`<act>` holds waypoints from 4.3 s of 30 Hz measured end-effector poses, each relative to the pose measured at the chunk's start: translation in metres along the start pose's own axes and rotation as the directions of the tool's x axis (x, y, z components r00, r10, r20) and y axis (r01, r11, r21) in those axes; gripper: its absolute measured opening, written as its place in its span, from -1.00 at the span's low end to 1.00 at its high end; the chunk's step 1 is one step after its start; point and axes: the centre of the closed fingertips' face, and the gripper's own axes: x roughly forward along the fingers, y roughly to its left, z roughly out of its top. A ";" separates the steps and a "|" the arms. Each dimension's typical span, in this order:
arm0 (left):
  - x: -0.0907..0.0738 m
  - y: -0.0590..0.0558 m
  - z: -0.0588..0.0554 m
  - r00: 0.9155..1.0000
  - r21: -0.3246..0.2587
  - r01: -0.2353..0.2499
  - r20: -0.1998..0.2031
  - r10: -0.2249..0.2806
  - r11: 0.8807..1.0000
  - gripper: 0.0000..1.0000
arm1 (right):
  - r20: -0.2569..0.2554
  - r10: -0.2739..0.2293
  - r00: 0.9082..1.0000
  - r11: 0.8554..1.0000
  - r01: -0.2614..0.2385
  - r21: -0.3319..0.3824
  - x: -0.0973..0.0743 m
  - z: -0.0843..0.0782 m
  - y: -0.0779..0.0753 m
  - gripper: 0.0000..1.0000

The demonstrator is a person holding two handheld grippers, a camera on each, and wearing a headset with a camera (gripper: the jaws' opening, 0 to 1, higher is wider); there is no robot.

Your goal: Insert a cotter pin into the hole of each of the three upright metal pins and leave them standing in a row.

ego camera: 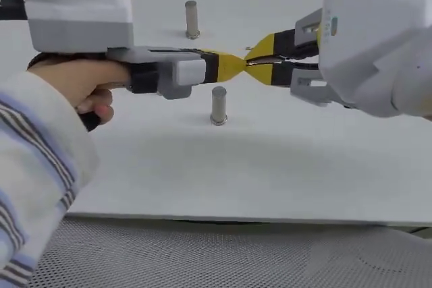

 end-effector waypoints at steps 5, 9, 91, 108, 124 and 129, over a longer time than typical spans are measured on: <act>0.000 -0.002 0.000 1.000 0.007 -0.005 0.015 0.005 1.000 -1.00 | 0.004 0.006 1.000 1.000 -0.006 0.018 -0.001 -0.001 0.000 -1.00; -0.001 -0.001 0.001 0.999 -0.069 0.006 0.042 -0.003 0.998 -1.00 | 0.023 0.014 1.000 0.998 -0.016 0.061 -0.002 -0.002 0.000 -1.00; -0.014 -0.007 -0.030 0.988 0.621 0.132 -0.141 -0.056 0.773 -0.60 | 0.216 0.350 0.912 0.782 -0.411 0.468 -0.005 -0.012 0.047 -1.00; 0.006 0.045 -0.041 0.967 0.633 0.089 -0.240 0.086 0.769 -0.57 | 0.078 0.302 0.950 0.808 -0.299 0.508 0.020 -0.065 0.036 -1.00; 0.012 0.056 -0.046 0.952 0.639 0.094 -0.283 0.120 0.763 -0.77 | 0.066 0.352 0.934 0.825 -0.342 0.450 0.035 -0.067 0.042 -1.00; 0.012 0.057 -0.046 0.950 0.647 0.098 -0.287 0.122 0.756 -0.78 | 0.064 0.355 0.933 0.826 -0.345 0.445 0.038 -0.068 0.041 -1.00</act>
